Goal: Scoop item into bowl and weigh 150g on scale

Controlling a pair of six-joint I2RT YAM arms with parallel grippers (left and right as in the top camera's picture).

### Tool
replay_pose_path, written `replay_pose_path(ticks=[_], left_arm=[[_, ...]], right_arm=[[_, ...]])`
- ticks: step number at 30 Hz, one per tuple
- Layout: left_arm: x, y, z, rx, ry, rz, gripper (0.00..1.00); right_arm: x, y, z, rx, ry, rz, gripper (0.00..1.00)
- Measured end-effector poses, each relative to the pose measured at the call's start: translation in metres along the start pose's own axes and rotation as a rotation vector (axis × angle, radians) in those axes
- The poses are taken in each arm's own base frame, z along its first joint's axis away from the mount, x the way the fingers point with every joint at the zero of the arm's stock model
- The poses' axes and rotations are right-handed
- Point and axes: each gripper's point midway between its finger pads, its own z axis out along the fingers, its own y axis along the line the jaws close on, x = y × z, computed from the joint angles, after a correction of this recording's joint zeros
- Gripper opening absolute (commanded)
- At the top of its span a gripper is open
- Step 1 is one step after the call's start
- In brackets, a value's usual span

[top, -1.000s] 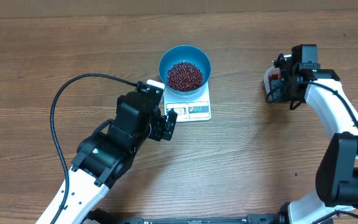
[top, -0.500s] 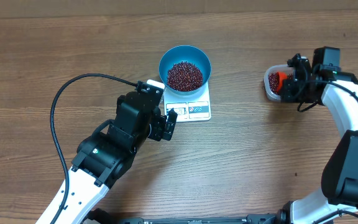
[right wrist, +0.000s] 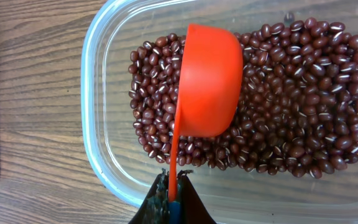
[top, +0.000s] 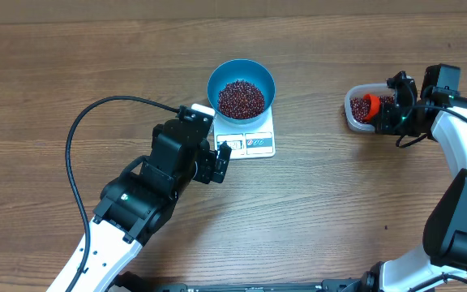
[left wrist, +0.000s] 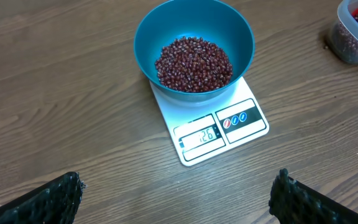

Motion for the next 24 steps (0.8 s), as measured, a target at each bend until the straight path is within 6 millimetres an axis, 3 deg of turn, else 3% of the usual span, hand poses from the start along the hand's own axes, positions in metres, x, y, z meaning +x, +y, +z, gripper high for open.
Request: replay_pose_path(ticks=[24], left_arm=[[0.0000,0.0000,0.0000,0.000,0.000,0.000,1.00]], right_arm=[[0.0066,0.0089,-0.0094,-0.179,-0.013,0.065,0.04]])
